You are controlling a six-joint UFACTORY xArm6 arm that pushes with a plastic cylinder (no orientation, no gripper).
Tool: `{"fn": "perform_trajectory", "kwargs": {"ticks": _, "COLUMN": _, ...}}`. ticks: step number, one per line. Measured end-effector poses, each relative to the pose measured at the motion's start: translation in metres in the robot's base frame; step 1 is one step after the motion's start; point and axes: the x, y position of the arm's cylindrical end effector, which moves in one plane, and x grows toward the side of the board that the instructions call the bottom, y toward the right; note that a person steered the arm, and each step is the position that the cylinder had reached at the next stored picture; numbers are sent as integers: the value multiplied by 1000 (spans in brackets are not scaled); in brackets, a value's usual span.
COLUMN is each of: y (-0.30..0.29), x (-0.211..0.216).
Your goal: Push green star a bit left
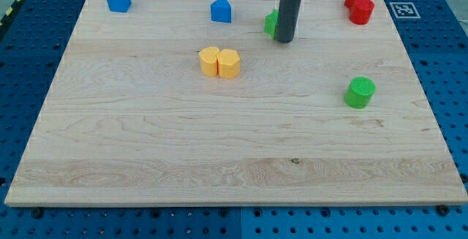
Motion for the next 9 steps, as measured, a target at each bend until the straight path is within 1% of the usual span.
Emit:
{"fn": "perform_trajectory", "kwargs": {"ticks": 1, "y": 0, "x": -28}}
{"fn": "perform_trajectory", "kwargs": {"ticks": 2, "y": 0, "x": -48}}
{"fn": "perform_trajectory", "kwargs": {"ticks": 5, "y": 3, "x": -48}}
{"fn": "perform_trajectory", "kwargs": {"ticks": 6, "y": 28, "x": -48}}
{"fn": "perform_trajectory", "kwargs": {"ticks": 7, "y": 54, "x": -56}}
{"fn": "perform_trajectory", "kwargs": {"ticks": 8, "y": 54, "x": -77}}
{"fn": "perform_trajectory", "kwargs": {"ticks": 9, "y": 54, "x": -77}}
